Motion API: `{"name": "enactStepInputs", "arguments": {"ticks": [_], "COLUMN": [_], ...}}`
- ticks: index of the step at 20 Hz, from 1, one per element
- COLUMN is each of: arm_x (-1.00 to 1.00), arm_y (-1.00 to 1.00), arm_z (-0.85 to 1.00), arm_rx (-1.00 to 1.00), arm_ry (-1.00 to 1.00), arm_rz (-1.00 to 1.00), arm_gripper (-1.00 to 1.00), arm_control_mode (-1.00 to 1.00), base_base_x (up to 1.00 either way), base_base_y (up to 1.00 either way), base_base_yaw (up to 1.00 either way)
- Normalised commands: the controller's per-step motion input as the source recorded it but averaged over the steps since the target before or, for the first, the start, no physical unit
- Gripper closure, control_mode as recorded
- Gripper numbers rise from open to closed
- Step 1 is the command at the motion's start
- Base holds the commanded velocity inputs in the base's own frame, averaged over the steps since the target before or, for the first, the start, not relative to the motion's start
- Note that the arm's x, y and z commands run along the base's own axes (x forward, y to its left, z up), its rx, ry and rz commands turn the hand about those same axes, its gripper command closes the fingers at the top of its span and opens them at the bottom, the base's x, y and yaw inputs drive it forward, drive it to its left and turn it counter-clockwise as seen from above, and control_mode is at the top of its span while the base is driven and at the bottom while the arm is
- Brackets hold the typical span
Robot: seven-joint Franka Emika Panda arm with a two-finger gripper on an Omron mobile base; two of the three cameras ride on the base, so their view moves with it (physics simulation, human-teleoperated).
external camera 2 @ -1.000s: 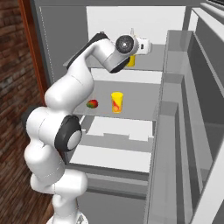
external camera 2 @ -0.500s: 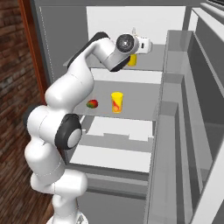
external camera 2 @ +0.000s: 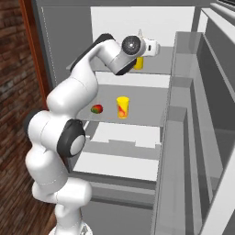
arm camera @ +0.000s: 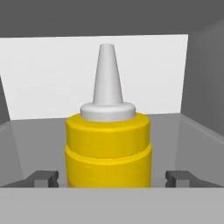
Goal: Place the ketchup and mustard from the counter to the top shelf of the fridge. If the existing items in the fridge are on the top shelf, move them to other shelves.
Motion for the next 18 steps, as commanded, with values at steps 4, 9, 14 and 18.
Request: {"name": "enactStepInputs", "arguments": {"ticks": [4, 9, 14, 18], "arm_x": [-0.21, -0.38, -0.4, -0.68], "arm_y": [0.0, 0.0, 0.08, 0.24], "arm_z": [0.0, 0.0, 0.0, 0.0], "arm_rx": [0.0, 0.0, 0.0, 0.0], "arm_ry": [0.0, 0.0, 0.0, 0.0], "arm_rz": [0.0, 0.0, 0.0, 0.0], "arm_gripper": [-1.0, -1.0, -1.0, -1.0], "arm_control_mode": [-1.0, -1.0, -1.0, -1.0], "base_base_x": [0.0, 0.0, 0.0, 0.0], "base_base_y": [0.0, 0.0, 0.0, 0.0], "base_base_yaw": [0.0, 0.0, 0.0, 0.0]}}
